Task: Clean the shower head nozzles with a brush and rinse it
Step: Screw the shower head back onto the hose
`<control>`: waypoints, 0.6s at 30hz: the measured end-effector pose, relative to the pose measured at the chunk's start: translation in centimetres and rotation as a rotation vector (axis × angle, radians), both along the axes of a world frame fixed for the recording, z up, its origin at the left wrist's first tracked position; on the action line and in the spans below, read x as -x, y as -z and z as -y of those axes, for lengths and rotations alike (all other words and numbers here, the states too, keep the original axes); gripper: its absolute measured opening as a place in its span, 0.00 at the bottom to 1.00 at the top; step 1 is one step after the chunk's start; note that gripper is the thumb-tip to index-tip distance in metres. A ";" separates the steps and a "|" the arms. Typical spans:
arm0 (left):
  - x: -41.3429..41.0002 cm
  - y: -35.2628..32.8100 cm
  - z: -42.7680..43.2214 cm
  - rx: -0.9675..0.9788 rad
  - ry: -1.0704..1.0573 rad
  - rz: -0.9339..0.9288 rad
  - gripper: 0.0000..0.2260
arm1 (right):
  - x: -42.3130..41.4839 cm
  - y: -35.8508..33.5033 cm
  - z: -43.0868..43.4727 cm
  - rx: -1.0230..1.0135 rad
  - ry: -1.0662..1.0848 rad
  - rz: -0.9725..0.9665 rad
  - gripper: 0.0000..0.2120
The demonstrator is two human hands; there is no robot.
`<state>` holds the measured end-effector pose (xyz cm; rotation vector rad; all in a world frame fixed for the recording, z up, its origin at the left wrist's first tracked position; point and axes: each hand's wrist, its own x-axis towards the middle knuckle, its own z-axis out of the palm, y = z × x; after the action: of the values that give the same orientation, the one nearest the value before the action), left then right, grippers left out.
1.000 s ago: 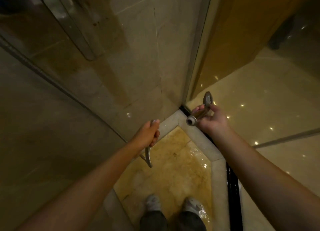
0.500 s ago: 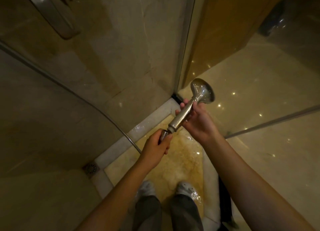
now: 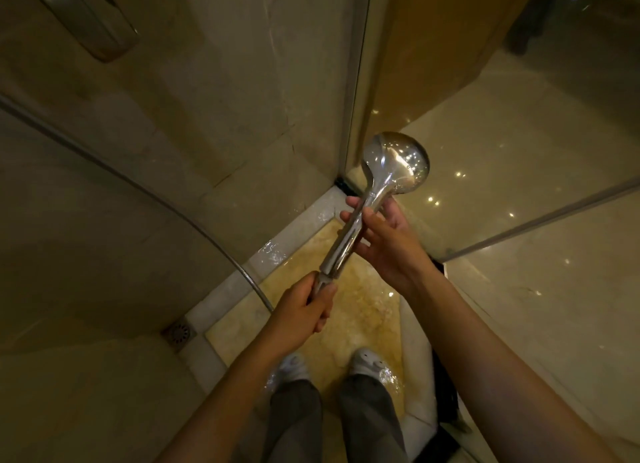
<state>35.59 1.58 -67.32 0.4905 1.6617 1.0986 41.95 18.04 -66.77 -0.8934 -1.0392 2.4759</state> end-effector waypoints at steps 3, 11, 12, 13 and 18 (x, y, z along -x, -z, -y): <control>0.6 0.2 0.5 0.024 -0.032 -0.030 0.08 | -0.6 -0.4 -0.3 -0.087 -0.091 0.010 0.14; 2.2 0.0 0.1 0.032 0.094 -0.098 0.04 | -0.2 -1.3 -2.0 -0.227 -0.173 0.055 0.16; 2.1 0.1 0.0 0.032 0.092 -0.095 0.04 | -0.1 -1.4 -2.1 -0.245 -0.175 0.064 0.17; 2.1 0.1 -0.1 0.031 0.086 -0.084 0.04 | 0.0 -1.4 -2.1 -0.257 -0.172 0.070 0.17; 1.9 0.2 -0.3 -0.001 0.080 -0.077 0.03 | 0.0 -1.4 -1.7 -0.283 -0.161 0.066 0.18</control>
<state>33.67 1.84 -67.50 0.6010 1.6936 1.0331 41.98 19.78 -65.32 -0.8348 -1.4929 2.3537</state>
